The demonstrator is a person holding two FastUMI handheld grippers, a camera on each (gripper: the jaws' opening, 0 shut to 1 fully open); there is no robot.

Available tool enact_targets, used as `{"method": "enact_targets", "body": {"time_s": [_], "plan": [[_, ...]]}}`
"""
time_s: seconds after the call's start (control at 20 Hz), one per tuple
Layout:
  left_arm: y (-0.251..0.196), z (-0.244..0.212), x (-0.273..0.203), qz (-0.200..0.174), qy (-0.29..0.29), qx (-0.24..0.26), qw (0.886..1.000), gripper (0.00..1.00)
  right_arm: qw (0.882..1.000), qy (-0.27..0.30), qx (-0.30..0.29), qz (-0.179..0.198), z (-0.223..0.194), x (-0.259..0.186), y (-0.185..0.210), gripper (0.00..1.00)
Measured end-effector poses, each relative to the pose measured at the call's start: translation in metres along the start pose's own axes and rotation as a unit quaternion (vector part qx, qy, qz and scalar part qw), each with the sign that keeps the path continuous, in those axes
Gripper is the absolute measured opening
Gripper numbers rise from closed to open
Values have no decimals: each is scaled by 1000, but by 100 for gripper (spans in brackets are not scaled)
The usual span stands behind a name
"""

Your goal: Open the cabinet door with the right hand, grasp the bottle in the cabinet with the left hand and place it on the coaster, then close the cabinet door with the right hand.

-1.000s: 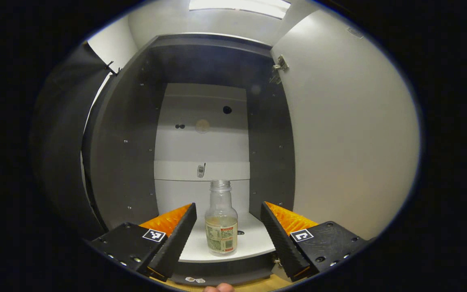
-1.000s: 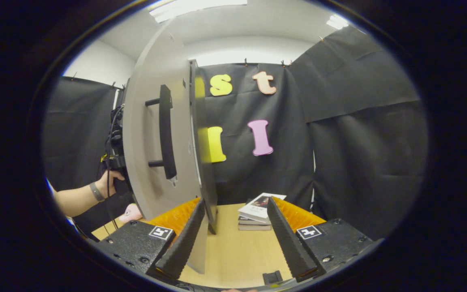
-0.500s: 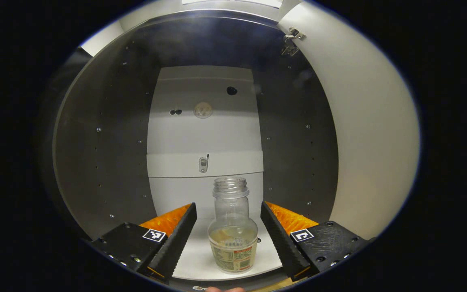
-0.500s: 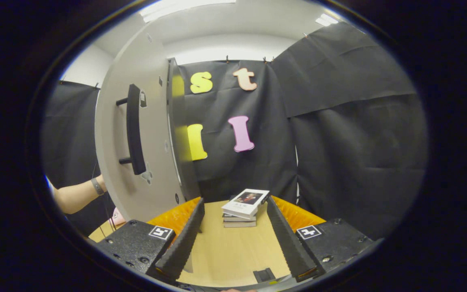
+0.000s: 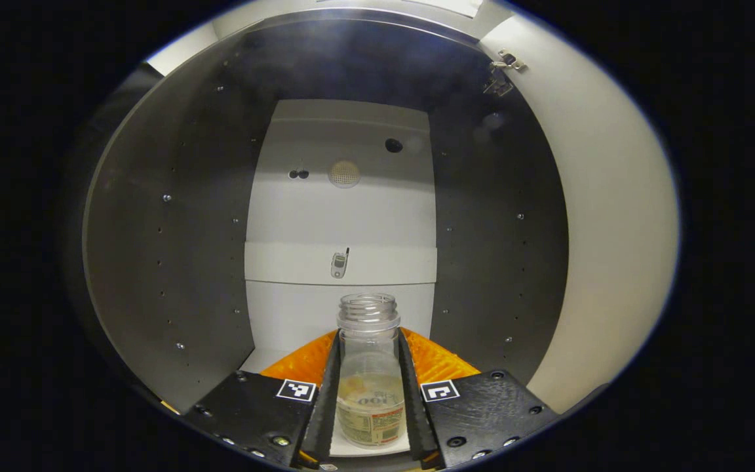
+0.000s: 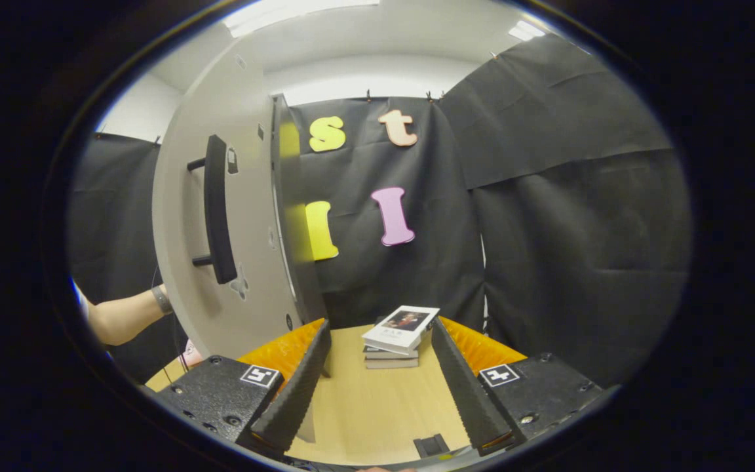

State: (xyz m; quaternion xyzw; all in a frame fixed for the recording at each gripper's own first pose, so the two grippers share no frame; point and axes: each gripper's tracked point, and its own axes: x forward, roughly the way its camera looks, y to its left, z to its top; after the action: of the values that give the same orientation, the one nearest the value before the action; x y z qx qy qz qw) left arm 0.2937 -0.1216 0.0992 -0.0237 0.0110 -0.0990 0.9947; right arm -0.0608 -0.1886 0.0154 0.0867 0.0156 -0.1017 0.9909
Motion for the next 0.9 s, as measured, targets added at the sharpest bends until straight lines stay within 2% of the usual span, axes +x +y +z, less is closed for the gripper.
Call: {"method": "enact_targets", "body": {"time_s": [0.05,0.25,0.4,0.65,0.9], "plan": [[4,4,-19,0,-5,0,1000,43,1000,-1,0,4,1,1,2,96],[32,-2,-126,12,-24,15,1000,43,1000,-7,-6,26,4,3,13,96],[77,-40,-199,41,-15,0,999,43,999,-20,-8,50,13,2,26,96],[156,-127,-267,157,-6,32,987,43,996,-49,-12,78,38,-6,39,94],[178,-195,-304,201,6,4,980,43,995,-72,-21,71,67,-19,42,96]]}}
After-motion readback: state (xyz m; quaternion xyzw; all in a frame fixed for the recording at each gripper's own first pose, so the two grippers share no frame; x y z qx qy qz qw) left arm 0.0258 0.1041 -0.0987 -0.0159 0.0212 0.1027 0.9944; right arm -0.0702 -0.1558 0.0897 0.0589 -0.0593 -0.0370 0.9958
